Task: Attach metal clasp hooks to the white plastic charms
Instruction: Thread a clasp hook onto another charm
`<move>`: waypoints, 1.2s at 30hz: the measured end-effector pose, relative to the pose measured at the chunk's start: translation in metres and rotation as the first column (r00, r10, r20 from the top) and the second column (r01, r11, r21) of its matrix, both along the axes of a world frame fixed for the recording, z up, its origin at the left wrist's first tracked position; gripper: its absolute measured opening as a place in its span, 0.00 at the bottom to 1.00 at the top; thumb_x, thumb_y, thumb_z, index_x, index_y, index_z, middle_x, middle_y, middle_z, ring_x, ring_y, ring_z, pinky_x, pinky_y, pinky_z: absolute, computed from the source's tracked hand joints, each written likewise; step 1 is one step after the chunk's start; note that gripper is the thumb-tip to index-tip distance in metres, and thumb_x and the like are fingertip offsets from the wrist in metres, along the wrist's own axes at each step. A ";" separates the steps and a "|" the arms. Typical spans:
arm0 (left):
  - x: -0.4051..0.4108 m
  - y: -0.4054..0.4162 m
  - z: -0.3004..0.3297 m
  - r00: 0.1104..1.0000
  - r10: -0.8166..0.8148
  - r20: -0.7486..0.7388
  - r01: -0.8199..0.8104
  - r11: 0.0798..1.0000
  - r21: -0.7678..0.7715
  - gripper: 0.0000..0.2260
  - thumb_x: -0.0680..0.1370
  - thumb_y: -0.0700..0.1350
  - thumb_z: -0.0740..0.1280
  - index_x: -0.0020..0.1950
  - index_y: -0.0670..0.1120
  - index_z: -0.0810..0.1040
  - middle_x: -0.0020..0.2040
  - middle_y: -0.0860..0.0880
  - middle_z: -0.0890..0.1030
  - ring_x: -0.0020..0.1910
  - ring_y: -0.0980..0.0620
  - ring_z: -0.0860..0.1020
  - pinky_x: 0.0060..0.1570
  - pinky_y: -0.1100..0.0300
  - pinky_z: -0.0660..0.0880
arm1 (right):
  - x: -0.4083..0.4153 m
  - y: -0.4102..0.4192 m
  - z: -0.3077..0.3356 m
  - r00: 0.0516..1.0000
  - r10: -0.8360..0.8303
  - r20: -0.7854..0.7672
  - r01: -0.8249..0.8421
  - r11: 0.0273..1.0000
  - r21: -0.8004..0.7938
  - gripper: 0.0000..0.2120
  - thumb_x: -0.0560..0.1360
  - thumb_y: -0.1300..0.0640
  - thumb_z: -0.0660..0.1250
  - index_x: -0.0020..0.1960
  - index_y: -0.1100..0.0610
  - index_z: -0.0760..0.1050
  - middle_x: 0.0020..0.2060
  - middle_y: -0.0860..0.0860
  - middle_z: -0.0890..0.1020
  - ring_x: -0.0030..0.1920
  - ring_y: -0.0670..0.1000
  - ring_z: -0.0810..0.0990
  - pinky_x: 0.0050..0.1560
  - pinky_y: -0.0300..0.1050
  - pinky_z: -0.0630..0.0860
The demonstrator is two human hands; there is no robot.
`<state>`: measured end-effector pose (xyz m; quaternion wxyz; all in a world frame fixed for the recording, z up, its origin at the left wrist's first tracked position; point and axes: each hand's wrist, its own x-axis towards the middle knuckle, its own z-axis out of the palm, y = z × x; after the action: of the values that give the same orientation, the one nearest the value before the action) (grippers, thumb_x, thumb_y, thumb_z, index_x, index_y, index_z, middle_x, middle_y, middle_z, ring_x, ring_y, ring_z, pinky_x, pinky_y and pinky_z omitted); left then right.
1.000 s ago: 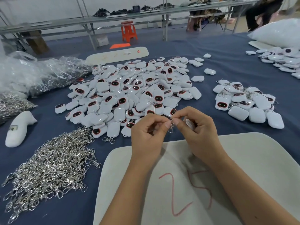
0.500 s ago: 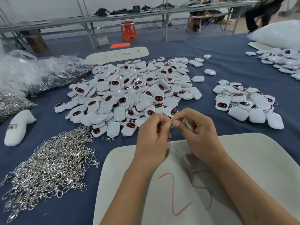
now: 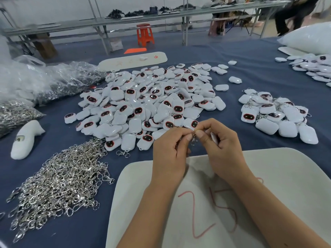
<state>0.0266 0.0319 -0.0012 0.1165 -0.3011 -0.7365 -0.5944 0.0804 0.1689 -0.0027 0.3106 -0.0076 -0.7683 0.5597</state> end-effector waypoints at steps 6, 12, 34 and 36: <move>0.002 -0.001 0.002 0.997 -0.024 0.067 0.024 1.000 -0.005 0.07 0.82 0.38 0.67 0.46 0.46 0.83 0.37 0.53 0.80 0.32 0.50 0.79 0.34 0.55 0.78 | -0.001 0.008 0.004 0.995 0.093 0.040 -0.091 0.995 -0.036 0.07 0.82 0.67 0.68 0.47 0.58 0.79 0.37 0.49 0.81 0.39 0.63 0.72 0.43 0.56 0.71; 0.004 -0.001 0.002 0.978 -0.026 0.206 0.002 0.993 0.117 0.07 0.79 0.34 0.70 0.47 0.43 0.85 0.37 0.49 0.82 0.31 0.50 0.80 0.31 0.56 0.80 | -0.003 0.011 0.003 0.990 0.118 0.078 -0.118 0.993 -0.005 0.08 0.81 0.64 0.69 0.45 0.55 0.79 0.34 0.55 0.76 0.35 0.55 0.66 0.37 0.42 0.64; 0.005 0.007 -0.005 0.999 0.024 0.046 -0.023 0.999 -0.029 0.07 0.81 0.44 0.63 0.44 0.53 0.74 0.35 0.54 0.77 0.34 0.45 0.77 0.34 0.41 0.77 | -0.001 0.007 0.004 0.994 0.076 0.080 -0.081 0.995 0.057 0.08 0.81 0.65 0.69 0.46 0.54 0.79 0.35 0.49 0.79 0.36 0.57 0.71 0.39 0.50 0.69; 0.003 0.006 -0.004 1.000 0.022 0.023 -0.020 0.998 -0.054 0.07 0.81 0.44 0.63 0.44 0.53 0.74 0.36 0.54 0.77 0.34 0.47 0.77 0.34 0.42 0.77 | 0.000 0.004 0.004 0.994 0.053 0.091 -0.061 0.994 0.091 0.05 0.81 0.58 0.69 0.47 0.52 0.77 0.33 0.48 0.79 0.34 0.54 0.72 0.38 0.51 0.72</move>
<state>0.0297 0.0378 -0.0055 0.1061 -0.2893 -0.7565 -0.5768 0.0802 0.1733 0.0017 0.2601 0.0040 -0.8066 0.5307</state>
